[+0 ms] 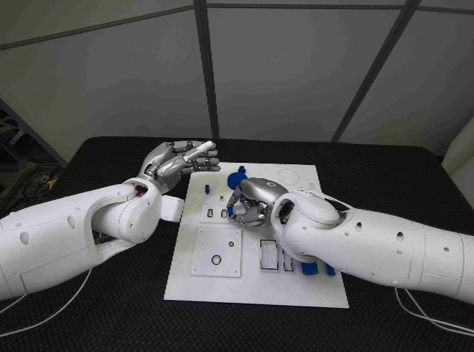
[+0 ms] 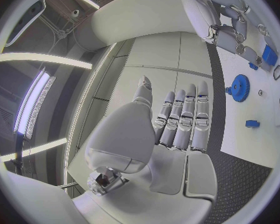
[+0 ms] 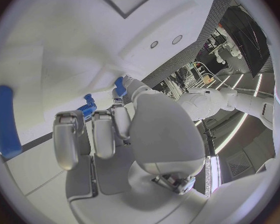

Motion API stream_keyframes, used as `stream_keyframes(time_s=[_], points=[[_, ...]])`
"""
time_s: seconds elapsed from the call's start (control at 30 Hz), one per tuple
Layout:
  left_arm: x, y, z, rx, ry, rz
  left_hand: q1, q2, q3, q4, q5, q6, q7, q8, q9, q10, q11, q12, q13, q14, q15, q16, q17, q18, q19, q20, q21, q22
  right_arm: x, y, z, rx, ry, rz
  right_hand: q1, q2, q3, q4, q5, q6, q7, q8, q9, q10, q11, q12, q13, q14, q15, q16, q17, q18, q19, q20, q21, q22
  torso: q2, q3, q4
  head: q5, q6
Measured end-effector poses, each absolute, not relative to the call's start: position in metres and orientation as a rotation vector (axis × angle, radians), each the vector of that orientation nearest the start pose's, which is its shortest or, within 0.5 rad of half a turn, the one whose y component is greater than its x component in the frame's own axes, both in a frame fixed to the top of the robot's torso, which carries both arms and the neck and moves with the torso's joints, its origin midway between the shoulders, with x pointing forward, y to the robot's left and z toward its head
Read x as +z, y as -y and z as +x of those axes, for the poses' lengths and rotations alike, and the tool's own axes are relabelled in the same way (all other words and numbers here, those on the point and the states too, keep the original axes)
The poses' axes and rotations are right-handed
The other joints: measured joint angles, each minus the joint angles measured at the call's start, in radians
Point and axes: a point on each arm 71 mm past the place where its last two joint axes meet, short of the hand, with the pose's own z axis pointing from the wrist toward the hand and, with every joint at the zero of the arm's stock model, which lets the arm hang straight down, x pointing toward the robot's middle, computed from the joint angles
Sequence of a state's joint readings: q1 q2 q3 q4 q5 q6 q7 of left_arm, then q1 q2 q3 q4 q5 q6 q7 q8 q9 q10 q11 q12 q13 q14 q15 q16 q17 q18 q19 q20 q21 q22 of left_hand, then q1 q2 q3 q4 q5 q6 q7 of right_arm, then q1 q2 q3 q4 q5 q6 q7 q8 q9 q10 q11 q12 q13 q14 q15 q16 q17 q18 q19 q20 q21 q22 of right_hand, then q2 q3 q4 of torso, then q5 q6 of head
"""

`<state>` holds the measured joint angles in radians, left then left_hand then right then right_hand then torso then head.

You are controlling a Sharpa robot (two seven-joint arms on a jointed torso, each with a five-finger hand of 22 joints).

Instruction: Assemble the parts on the task board

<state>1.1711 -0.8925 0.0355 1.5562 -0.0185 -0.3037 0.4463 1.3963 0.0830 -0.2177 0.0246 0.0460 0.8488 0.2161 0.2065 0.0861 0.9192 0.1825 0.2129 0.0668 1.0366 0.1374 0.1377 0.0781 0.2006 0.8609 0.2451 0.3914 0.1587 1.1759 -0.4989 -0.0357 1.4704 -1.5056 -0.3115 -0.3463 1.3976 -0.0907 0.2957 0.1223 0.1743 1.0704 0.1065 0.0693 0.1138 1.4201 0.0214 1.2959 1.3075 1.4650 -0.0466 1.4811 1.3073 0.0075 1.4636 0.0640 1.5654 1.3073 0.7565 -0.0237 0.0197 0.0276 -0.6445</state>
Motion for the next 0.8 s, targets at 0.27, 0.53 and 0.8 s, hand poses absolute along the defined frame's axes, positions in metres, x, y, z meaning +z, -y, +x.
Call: stream_keyframes(time_s=[0.27,0.53,0.8], points=[[-0.1575,-0.2257,0.4883,-1.601,-1.306,-1.079,0.000,0.000,0.000,0.000,0.000,0.000,0.000,0.000,0.000,0.000,0.000,0.000,0.000,0.000,0.000,0.000,0.000,0.000,0.000,0.000,0.000,0.000,-0.1932,0.0490,0.4718,0.703,-1.716,-0.183,-0.019,-0.014,-0.002,-0.003,0.003,-0.023,0.006,-0.006,-0.004,-0.007,0.007,-0.007,0.000,0.000,0.000,0.000,0.000,0.000,0.000,0.000,0.000,0.000,0.000,0.0002,0.0000,0.001,0.000],[-0.1576,-0.2255,0.4884,-1.601,-1.306,-1.079,0.000,0.000,0.000,0.000,0.000,0.000,0.000,0.000,0.000,0.000,0.000,0.000,0.000,0.000,0.000,0.000,0.000,-0.067,0.000,0.000,0.000,0.000,-0.1930,0.0479,0.4715,0.699,-1.715,-0.183,-0.027,-0.022,-0.002,-0.003,0.003,-0.039,0.007,-0.006,-0.004,-0.007,0.007,-0.010,0.000,0.000,0.000,0.000,0.000,0.000,0.000,0.000,0.000,0.000,0.000,0.0003,-0.0006,0.001,0.001],[-0.1576,-0.2255,0.4883,-1.602,-1.306,-1.079,0.000,0.000,0.000,0.000,0.000,0.000,0.000,0.000,0.000,0.000,0.000,0.000,0.000,0.000,0.000,0.000,0.000,0.001,0.000,0.000,0.000,0.000,-0.1930,0.0478,0.4716,0.696,-1.714,-0.182,-0.038,-0.033,-0.005,-0.006,0.003,-0.063,0.012,-0.006,-0.006,-0.014,0.014,-0.025,0.000,0.000,0.000,0.000,0.001,0.000,0.000,0.000,0.000,0.000,0.000,0.0001,-0.0008,0.000,0.000]])
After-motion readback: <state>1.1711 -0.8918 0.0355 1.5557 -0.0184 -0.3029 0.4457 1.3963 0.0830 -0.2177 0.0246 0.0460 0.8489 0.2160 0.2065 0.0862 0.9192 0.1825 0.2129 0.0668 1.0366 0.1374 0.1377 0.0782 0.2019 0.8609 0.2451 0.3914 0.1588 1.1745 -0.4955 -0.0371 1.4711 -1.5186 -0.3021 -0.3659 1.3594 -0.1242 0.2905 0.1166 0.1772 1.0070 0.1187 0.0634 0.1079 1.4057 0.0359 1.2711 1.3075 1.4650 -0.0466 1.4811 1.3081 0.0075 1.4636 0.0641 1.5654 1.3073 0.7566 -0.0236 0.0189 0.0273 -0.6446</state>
